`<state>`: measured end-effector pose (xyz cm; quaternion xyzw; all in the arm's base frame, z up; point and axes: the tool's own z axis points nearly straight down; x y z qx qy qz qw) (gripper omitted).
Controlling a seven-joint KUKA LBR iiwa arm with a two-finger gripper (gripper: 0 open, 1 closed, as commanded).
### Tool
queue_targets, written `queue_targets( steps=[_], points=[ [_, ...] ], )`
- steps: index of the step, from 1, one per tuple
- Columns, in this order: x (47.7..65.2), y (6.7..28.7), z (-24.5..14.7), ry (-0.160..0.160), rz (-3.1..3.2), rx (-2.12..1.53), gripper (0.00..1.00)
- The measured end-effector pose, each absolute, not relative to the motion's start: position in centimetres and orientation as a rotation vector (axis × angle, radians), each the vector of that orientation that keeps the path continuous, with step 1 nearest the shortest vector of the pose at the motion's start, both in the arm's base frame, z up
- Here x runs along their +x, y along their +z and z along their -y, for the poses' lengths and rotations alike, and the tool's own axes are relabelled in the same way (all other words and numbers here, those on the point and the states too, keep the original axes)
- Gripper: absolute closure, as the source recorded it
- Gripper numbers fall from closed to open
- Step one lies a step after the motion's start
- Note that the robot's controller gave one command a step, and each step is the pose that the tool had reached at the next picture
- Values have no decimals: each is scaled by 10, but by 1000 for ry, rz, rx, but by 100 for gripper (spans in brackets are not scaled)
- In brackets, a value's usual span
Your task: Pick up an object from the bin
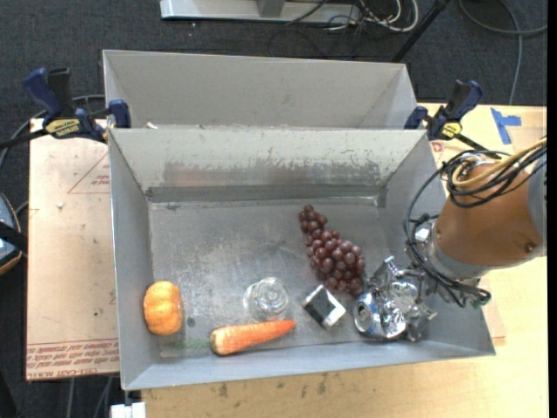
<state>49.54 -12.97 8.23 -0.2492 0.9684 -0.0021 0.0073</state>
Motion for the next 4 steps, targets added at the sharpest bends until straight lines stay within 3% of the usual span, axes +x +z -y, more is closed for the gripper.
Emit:
queue_targets(
  steps=[2, 4],
  points=[
    [494, 86, 129, -2, -3032, -781, 100],
    [493, 123, 128, 4, -3044, -781, 100]
  ],
)
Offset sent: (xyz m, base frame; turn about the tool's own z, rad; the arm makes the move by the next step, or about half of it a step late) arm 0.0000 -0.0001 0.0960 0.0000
